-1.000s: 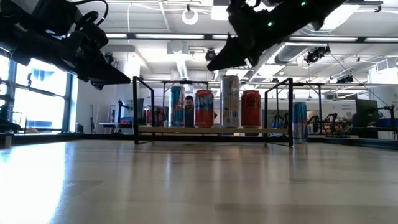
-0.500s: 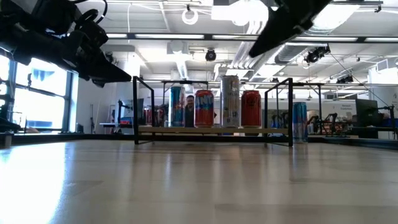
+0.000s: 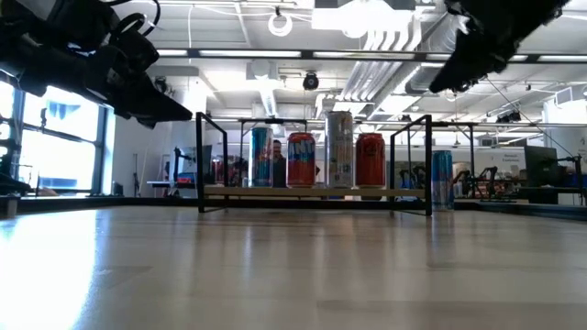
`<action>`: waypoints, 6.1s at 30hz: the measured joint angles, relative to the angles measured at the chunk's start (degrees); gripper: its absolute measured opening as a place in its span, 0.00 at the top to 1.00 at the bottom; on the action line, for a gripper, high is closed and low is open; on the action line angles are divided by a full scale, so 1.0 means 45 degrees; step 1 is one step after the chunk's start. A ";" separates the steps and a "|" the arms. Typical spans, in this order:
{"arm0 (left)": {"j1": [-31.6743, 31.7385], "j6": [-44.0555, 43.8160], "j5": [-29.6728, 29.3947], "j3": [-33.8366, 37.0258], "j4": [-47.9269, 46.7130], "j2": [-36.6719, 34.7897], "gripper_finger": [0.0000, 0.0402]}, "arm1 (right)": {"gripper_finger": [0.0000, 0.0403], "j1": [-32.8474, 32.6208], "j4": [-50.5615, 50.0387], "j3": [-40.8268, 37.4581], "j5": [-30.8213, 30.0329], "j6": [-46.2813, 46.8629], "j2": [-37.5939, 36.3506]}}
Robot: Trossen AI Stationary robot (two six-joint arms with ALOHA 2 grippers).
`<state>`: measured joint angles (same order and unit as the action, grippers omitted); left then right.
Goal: Place canned beverage on shelf
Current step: Put the red-black soda can on the shelf aligned with the other red-black soda can
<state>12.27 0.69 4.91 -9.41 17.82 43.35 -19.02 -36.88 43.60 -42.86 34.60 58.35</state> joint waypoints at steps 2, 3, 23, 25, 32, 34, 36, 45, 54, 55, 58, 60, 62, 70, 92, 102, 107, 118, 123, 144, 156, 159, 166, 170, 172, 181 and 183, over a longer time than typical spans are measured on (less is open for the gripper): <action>0.0000 0.0000 0.0000 0.0000 -0.0005 0.0000 1.00 | 1.00 0.0256 -0.0399 -0.0370 -0.0110 0.0736 -0.0811; 0.0000 0.0000 0.0000 0.0000 -0.0010 0.0000 1.00 | 1.00 0.0380 -0.0614 -0.0479 -0.0272 0.1025 -0.1115; 0.0000 0.0528 -0.0058 0.0000 0.0097 0.0000 1.00 | 0.56 0.8940 -0.1564 0.0072 0.1612 -0.0225 -0.2140; 0.0000 0.0571 -0.0058 0.0000 0.0097 0.0000 1.00 | 0.46 1.0062 -0.1219 0.0072 0.2947 -0.0836 -0.2108; 0.0000 0.0622 -0.0053 0.0000 -0.0165 0.0000 1.00 | 0.33 1.0948 -0.3361 0.1563 0.7322 -0.2365 -0.2100; 0.0000 0.0670 -0.0053 0.0000 -0.0281 0.0000 1.00 | 0.37 1.0069 -0.4492 0.2255 0.7431 -0.1844 -0.2031; 0.0000 0.0670 -0.0053 0.0003 -0.0387 0.0000 1.00 | 0.44 0.8915 -0.5400 0.2850 0.7337 -0.0984 -0.1875; 0.0000 0.0690 -0.0049 0.0000 -0.0455 0.0000 1.00 | 0.96 0.2632 -0.7575 0.4684 0.6295 0.2286 0.0598; 0.0000 0.0908 -0.0019 0.0000 -0.0801 0.0000 1.00 | 0.90 -0.2432 -1.0604 0.7953 0.6787 0.8280 0.4816; 0.0000 0.0908 -0.0019 0.0000 -0.0835 0.0000 1.00 | 0.90 -0.2950 -1.0872 0.8389 0.7027 0.9127 0.5232; 0.0000 0.0908 -0.0019 0.0002 -0.0881 0.0000 1.00 | 0.87 -0.4408 -1.1337 0.9655 0.7723 1.1413 0.6462; 0.0000 0.0908 -0.0003 0.0000 -0.0885 0.0000 1.00 | 0.83 -0.5208 -1.1435 1.0450 0.8309 1.2811 0.7288; 0.0000 0.0908 0.0010 0.0000 -0.0888 0.0000 1.00 | 0.77 -0.5869 -1.1632 1.1241 0.8801 1.4316 0.8052; -0.0020 0.1309 0.0019 0.0000 -0.1071 0.0000 1.00 | 0.46 -0.7829 -1.1804 1.2896 1.0267 1.9260 1.0303; -0.1404 0.1336 -0.0013 0.0000 -0.1177 0.0000 1.00 | 0.28 -0.9774 -1.1358 1.2019 1.0999 2.1650 1.0866; -0.1647 0.1243 -0.0126 0.0000 -0.1447 0.0000 1.00 | 0.28 -0.9774 -1.1485 1.1987 1.1172 2.1641 1.0865; -0.1685 0.1256 -0.0126 0.0000 -0.1443 0.0000 1.00 | 0.28 -0.9774 -1.1373 1.1987 1.1052 2.1625 1.0893; -0.1685 0.1321 -0.0131 0.0000 -0.1441 0.0000 1.00 | 0.28 -0.9872 -1.1459 1.1982 1.1353 2.1300 1.1525; -0.1685 0.1324 -0.0131 0.0000 -0.1438 0.0000 1.00 | 0.28 -0.9953 -1.1777 1.1982 1.1411 2.1334 1.1540; -0.1700 0.1233 -0.0141 0.0000 -0.1433 -0.0005 1.00 | 0.28 -0.9901 -1.0309 1.0442 1.1908 2.1203 1.1168; -0.1724 0.1093 -0.0136 0.0000 -0.1436 -0.0003 1.00 | 0.28 -0.8932 -1.0239 1.0605 1.1339 2.0619 1.0577; -0.1730 0.1093 -0.0136 0.0000 -0.1438 -0.0005 1.00 | 0.28 -0.8872 -1.0656 1.0972 1.1662 2.0751 1.0472; -0.1744 0.1093 -0.0131 0.0000 -0.1688 0.0000 1.00 | 0.28 -0.9215 -1.1034 1.1117 1.1993 2.1147 1.0462; -0.1739 0.1103 -0.0131 0.0000 -0.1710 -0.0002 1.00 | 0.28 -0.9509 -1.0860 1.1086 1.1423 2.1607 1.0460; -0.1741 0.1098 -0.0131 0.0001 -0.1706 -0.0005 1.00 | 0.28 -0.9575 -1.0655 1.0902 1.1369 2.1722 1.0447; -0.1739 0.1103 -0.0132 0.0000 -0.1696 -0.0005 1.00 | 0.28 -0.9642 -1.0122 0.9992 1.1255 2.1226 1.0417; -0.1739 0.1103 -0.0131 0.0000 -0.1704 -0.0001 1.00 | 0.28 -0.9642 -1.0057 0.9942 1.1460 2.1210 1.0404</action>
<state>4.45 5.65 4.32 -9.41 10.16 43.35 -62.41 -82.14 88.33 8.71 130.05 105.16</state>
